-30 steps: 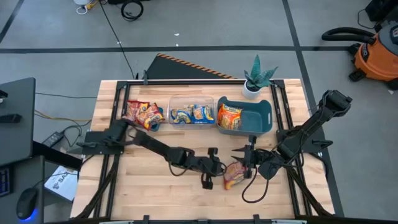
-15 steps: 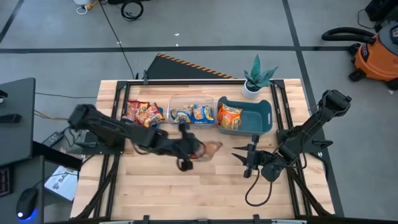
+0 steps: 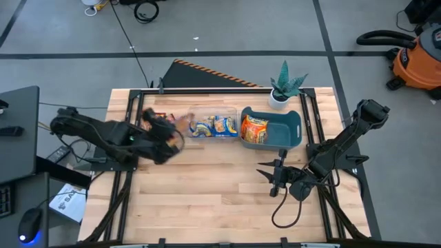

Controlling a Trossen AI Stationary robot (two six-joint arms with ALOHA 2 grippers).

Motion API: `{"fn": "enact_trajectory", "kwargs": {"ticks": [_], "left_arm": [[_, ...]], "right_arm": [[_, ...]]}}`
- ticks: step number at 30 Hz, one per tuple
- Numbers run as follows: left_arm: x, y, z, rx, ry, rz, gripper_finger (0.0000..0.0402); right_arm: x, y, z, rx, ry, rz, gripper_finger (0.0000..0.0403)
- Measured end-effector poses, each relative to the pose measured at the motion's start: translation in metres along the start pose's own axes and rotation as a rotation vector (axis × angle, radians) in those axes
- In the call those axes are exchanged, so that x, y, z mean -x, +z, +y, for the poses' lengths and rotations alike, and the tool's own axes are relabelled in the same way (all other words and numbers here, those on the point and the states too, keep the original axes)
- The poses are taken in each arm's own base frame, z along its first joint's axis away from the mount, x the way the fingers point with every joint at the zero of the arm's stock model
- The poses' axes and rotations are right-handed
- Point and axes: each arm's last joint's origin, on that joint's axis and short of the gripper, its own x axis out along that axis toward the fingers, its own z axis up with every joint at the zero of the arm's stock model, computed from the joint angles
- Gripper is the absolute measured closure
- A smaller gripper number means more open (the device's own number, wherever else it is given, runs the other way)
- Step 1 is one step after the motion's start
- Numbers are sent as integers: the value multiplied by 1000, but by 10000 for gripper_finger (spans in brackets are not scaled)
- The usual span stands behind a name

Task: Sort Maruchan noodles
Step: Put the red noodle pack into the left blue bin

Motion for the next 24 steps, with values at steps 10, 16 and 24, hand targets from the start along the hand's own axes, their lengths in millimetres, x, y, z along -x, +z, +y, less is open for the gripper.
{"fn": "enact_trajectory", "kwargs": {"ticks": [10, 16, 24], "left_arm": [[-20, -68, 50, 195, 276, 149, 400], [-35, -80, 66, 257, 367, 188, 400], [-46, -90, 72, 342, 342, 189, 397]], "right_arm": [[-2, 3, 0, 4, -2, -14, 282], [-4, 5, -2, 10, -3, -19, 282], [-4, 5, -1, 12, 1, -17, 282]]}}
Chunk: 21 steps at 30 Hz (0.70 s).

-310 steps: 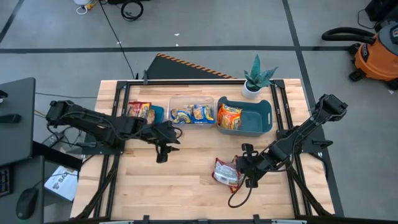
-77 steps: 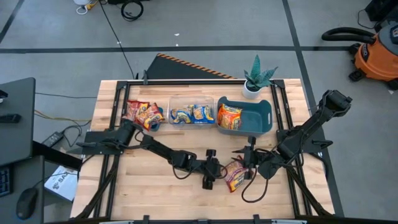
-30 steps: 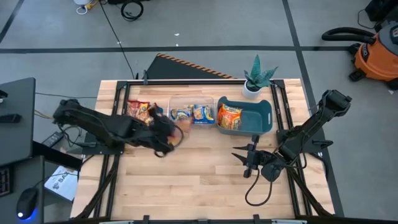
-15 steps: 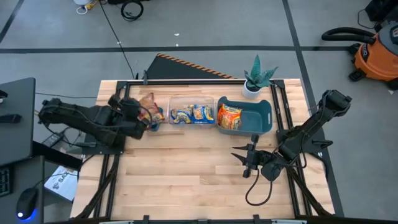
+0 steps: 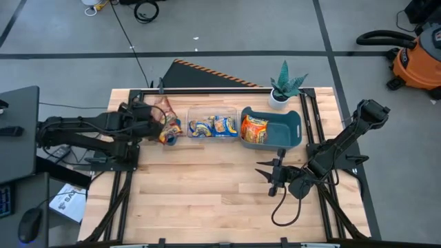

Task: Sort Maruchan noodles
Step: Put the red noodle pack into the left blue bin

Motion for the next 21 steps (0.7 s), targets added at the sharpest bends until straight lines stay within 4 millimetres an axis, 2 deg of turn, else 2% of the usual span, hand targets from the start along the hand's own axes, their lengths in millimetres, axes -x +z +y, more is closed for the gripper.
{"fn": "enact_trajectory", "kwargs": {"ticks": [6, 11, 21], "left_arm": [[-21, -35, 2, -57, -45, 264, 395], [-23, -37, 5, -76, -24, 292, 394], [-21, -42, 0, -155, -201, 463, 384]], "right_arm": [[0, 0, 0, -2, 17, 3, 282], [-1, 0, 0, -6, 13, 4, 282], [-1, 0, 0, -2, 22, 5, 282]]}}
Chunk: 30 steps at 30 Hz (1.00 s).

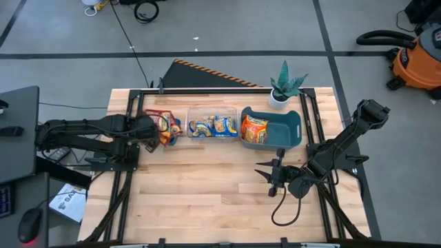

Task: Sort Maruchan noodles
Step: Put the red noodle pack into the left blue bin

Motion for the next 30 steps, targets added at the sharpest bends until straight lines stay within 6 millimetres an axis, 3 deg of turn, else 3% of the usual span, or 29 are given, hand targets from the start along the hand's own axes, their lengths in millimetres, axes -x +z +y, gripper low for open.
{"fn": "enact_trajectory", "kwargs": {"ticks": [4, 9, 14, 21, 27, 30], "left_arm": [[9, 3, 0, -34, -69, 39, 345], [37, 13, 8, -21, -110, 16, 302], [51, 24, 13, 32, -42, -139, 291], [11, 29, -8, -6, 6, -318, 290], [-36, 12, -9, 34, 6, -168, 290], [-41, 12, -9, 52, -31, -144, 290]], "right_arm": [[0, 0, 0, 0, 1, 0, 282], [0, 0, 0, 2, -1, 1, 282], [-1, 0, 0, 2, -2, 1, 282], [-1, 0, 0, -1, -3, 1, 282], [-1, 0, 0, 2, -2, 1, 282], [-1, 0, 0, 2, -2, 1, 282]]}}
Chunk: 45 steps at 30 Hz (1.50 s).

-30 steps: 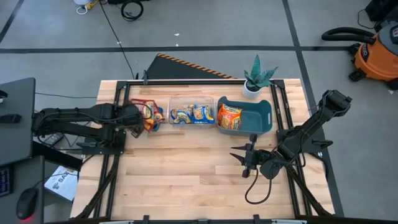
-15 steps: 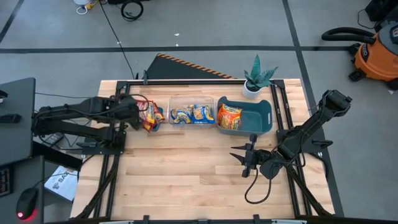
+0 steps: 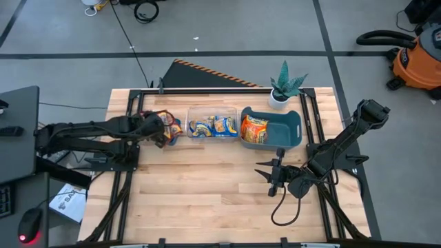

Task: Sort Maruchan noodles
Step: Put the red noodle pack into the left blue bin, then return to Home Position

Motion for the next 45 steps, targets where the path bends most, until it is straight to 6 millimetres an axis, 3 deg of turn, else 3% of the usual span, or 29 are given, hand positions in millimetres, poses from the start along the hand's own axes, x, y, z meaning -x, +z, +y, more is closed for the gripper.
{"fn": "enact_trajectory", "kwargs": {"ticks": [10, 16, 21, 26, 31, 40, 45], "left_arm": [[61, 51, 0, 5, -165, -180, 302], [72, 49, -27, -146, -529, -204, 306], [86, 45, -43, -166, -701, -448, 306], [72, 26, -37, -123, -752, -528, 314], [51, 4, -29, -34, -813, -602, 342], [34, -13, -27, 49, -978, -932, 390], [23, -21, -26, 20, -967, -1043, 395]], "right_arm": [[0, 0, 0, 0, 0, 0, 282], [-1, -6, 0, -5, 11, 10, 282], [4, -7, 3, -35, 46, 6, 283], [14, -5, 2, -71, 60, -32, 297], [21, -21, -7, -120, 85, -72, 324], [28, -61, -46, -316, 161, -267, 379], [26, -80, -67, -420, 196, -347, 396]]}}
